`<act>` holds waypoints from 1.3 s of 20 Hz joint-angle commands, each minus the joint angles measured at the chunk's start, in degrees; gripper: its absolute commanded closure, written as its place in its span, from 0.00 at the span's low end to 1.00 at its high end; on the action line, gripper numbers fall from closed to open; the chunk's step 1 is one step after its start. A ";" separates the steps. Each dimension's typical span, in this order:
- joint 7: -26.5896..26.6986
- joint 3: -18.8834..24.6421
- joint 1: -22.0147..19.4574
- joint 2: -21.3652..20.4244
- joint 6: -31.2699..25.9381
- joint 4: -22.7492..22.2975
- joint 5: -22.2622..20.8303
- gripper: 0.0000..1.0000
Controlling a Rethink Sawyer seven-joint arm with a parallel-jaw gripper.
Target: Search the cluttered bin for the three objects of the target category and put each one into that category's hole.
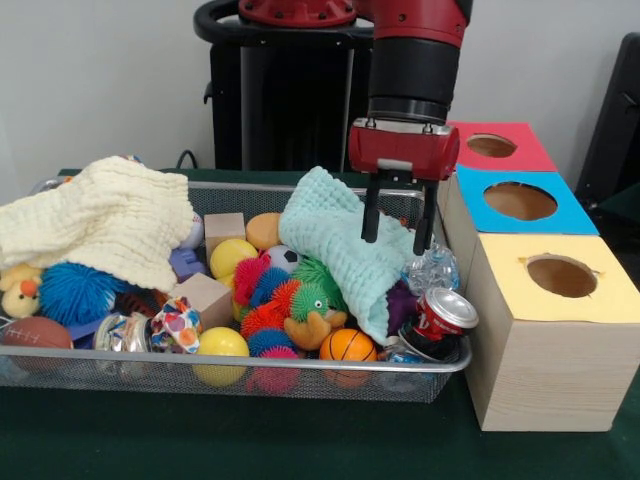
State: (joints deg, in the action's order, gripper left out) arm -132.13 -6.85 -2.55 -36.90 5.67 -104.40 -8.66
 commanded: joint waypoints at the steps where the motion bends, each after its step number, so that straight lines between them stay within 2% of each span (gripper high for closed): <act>1: -3.80 5.25 -1.34 4.66 1.95 -0.12 -3.11 0.00; 5: -4.44 5.74 -1.30 4.21 1.90 -0.35 -2.78 0.00; 11: -5.57 6.52 -0.89 6.47 4.56 -0.41 -2.55 0.00; 26: -5.66 10.79 -3.91 4.23 3.45 -3.11 -3.13 0.00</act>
State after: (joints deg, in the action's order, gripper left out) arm -132.13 -2.15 -4.47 -33.17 7.85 -105.02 -9.15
